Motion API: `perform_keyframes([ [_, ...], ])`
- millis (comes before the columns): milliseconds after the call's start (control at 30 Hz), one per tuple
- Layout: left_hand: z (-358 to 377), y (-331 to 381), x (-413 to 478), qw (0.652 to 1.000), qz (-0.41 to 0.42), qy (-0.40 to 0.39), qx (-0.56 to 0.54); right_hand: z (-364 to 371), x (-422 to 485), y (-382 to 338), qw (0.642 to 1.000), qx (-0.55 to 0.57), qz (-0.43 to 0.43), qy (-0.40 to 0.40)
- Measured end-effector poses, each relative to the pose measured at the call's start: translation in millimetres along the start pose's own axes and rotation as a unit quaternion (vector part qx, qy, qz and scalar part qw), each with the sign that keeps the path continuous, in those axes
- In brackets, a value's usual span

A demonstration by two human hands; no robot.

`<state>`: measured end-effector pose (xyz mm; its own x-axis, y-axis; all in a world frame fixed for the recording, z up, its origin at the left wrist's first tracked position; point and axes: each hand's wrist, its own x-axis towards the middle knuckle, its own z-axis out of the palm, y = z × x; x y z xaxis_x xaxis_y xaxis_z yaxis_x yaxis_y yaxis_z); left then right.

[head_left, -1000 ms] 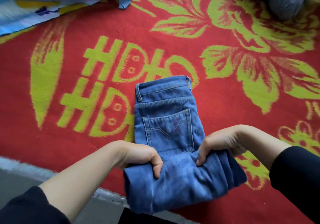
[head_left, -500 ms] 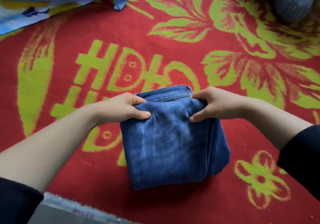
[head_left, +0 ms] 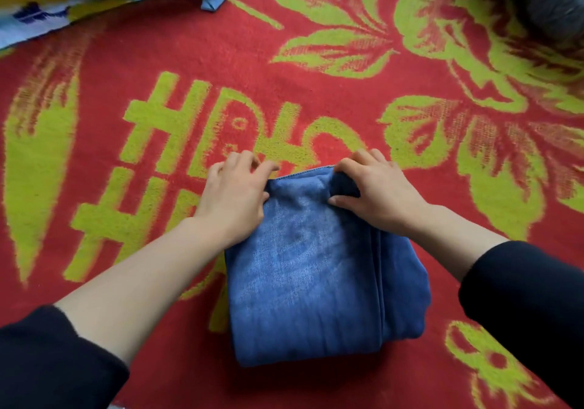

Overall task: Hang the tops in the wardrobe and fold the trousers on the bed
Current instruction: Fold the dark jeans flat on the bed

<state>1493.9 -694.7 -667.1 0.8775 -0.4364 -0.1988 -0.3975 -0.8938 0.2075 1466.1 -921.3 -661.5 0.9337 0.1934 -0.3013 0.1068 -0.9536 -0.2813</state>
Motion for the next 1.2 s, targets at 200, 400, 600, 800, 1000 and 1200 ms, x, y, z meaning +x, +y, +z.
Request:
perform_keyframes([
  [200,30,23,11,0.988,0.004,-0.14,0.057,5,25,-23,0.989,0.023,0.007,-0.148],
  [400,20,19,14,0.977,-0.053,-0.208,-0.008,2,38,-26,0.958,0.113,0.119,-0.235],
  [600,15,24,-16,0.959,-0.066,-0.271,-0.058,2,33,-35,0.933,0.036,0.108,-0.342],
  [800,24,39,-66,0.945,-0.086,-0.3,-0.097,33,-5,-56,0.912,0.005,0.093,-0.401],
  [1000,48,49,-137,0.917,-0.179,-0.333,-0.126,59,-46,-94,0.893,-0.097,0.026,-0.44],
  [1200,65,49,-215,0.931,-0.213,-0.249,-0.164,70,-88,-135,0.901,-0.138,-0.112,-0.395],
])
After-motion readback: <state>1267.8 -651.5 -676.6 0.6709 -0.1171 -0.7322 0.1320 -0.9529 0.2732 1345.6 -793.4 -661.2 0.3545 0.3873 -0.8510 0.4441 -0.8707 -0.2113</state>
